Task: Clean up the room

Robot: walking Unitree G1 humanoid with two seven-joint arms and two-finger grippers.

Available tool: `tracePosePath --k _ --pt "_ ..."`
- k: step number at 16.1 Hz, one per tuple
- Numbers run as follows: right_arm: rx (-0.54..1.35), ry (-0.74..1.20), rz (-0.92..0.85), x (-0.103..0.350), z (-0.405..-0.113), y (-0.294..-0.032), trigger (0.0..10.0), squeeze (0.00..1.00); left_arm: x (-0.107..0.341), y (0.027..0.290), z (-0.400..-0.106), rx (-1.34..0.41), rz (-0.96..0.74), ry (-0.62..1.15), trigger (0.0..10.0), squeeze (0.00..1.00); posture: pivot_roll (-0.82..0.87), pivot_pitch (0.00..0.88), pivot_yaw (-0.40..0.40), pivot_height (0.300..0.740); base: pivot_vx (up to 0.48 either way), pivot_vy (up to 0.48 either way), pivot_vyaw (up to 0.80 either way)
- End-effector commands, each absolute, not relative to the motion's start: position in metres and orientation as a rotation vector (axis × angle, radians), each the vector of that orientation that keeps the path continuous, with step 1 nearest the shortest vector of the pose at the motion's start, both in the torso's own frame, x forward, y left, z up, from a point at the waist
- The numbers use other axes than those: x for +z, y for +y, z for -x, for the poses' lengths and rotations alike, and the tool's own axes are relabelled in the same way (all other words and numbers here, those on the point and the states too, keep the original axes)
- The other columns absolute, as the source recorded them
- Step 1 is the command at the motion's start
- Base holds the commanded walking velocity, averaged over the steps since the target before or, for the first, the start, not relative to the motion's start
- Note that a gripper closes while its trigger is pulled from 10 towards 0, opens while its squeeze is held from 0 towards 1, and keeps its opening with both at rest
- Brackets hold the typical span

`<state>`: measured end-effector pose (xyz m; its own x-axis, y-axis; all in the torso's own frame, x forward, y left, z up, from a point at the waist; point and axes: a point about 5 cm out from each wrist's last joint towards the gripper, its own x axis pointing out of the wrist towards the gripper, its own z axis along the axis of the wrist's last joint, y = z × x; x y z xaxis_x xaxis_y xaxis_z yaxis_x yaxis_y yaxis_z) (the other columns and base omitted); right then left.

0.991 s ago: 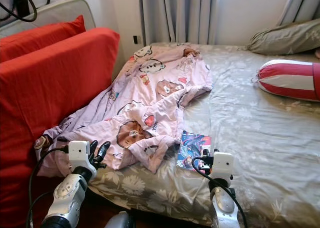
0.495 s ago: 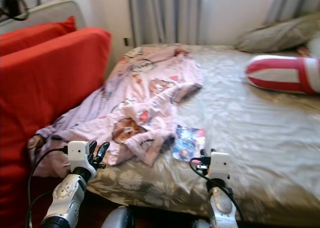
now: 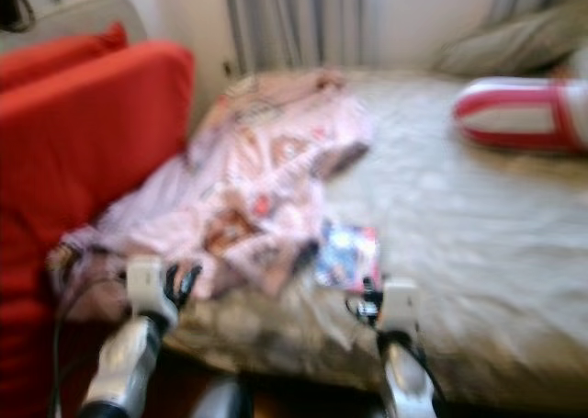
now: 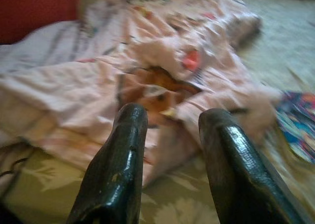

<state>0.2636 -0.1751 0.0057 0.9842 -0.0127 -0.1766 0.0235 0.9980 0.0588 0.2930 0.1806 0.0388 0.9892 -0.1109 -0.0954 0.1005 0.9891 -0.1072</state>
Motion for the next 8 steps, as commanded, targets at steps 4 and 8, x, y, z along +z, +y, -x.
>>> tracePosePath --k 4,8 --pt "0.037 0.152 -0.056 0.0107 -0.2685 -0.1649 10.0 0.0 0.0449 0.1852 -0.2961 -0.101 0.087 0.084 10.0 0.0 -0.02 0.0 0.073 0.625 0.289 0.0 0.2" --pt "0.032 0.163 -0.078 0.0087 -0.2675 -0.1643 10.0 0.0 0.0451 0.1849 -0.2961 -0.104 0.088 0.083 10.0 0.0 -0.02 0.0 0.074 0.625 0.289 0.0 0.33"
